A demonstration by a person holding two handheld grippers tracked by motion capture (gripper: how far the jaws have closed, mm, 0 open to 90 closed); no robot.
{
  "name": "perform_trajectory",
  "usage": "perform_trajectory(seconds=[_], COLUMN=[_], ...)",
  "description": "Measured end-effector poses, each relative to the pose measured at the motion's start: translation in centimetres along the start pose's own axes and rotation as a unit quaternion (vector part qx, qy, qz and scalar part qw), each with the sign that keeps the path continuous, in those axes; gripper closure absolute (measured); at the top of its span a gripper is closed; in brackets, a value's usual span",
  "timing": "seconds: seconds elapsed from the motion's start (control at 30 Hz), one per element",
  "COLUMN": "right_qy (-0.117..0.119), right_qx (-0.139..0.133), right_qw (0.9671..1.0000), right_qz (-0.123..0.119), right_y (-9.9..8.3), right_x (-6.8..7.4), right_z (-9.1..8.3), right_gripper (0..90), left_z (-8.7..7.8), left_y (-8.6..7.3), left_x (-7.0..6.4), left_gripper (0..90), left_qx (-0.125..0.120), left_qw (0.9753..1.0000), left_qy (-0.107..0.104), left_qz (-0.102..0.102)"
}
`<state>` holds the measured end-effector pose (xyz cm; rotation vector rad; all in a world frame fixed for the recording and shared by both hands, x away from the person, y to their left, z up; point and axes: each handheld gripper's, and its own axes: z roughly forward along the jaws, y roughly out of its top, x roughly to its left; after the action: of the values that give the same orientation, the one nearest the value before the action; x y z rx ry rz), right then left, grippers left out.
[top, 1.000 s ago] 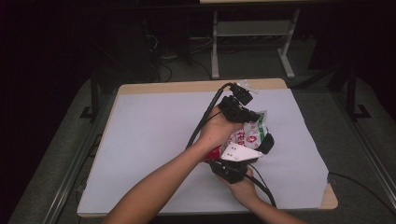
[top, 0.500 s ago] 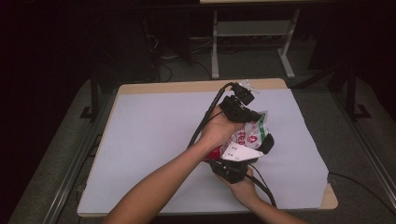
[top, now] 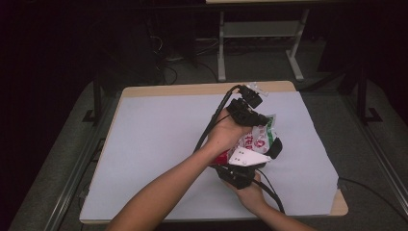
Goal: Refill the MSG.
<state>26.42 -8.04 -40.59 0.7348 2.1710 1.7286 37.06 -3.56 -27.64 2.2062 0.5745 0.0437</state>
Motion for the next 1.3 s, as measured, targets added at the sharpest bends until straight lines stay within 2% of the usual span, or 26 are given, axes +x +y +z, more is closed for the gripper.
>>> perform_trajectory(seconds=[0.53, 0.57, 0.7, 1.1, 1.27, 1.3], right_qy=[0.003, 0.003, 0.005, 0.005, 0.006, 0.005], right_qx=[-0.01, -0.012, -0.016, -0.011, -0.011, -0.01], right_qw=[0.9999, 0.9999, 0.9999, 0.9999, 0.9999, 0.9999], right_qz=[-0.001, -0.001, -0.001, 0.003, 0.0, 0.0], right_y=[0.01, 0.02, 0.12, 0.07, 0.08, 0.07], right_x=[0.19, 0.23, 0.2, 0.15, 0.15, 0.15], right_z=[-0.05, -0.09, -0.12, -0.13, -0.13, -0.12], right_gripper=[90.0, 90.0, 90.0, 90.0, 90.0, 90.0], left_z=[-0.11, -0.19, -0.15, 0.11, 0.0, 0.02], left_y=[0.21, 0.27, 0.35, 0.31, 0.27, 0.23], left_x=[-0.21, -0.24, -0.41, -0.53, -0.41, -0.44], left_gripper=[90.0, 90.0, 90.0, 90.0, 90.0, 90.0], left_qx=[0.002, 0.005, 0.007, 0.005, 0.007, 0.004], left_qw=[0.9999, 1.0, 1.0, 0.9999, 1.0, 0.9999], left_qy=[-0.002, 0.0, 0.001, -0.001, -0.001, -0.002], left_qz=[-0.013, -0.006, -0.005, -0.009, -0.004, -0.01])
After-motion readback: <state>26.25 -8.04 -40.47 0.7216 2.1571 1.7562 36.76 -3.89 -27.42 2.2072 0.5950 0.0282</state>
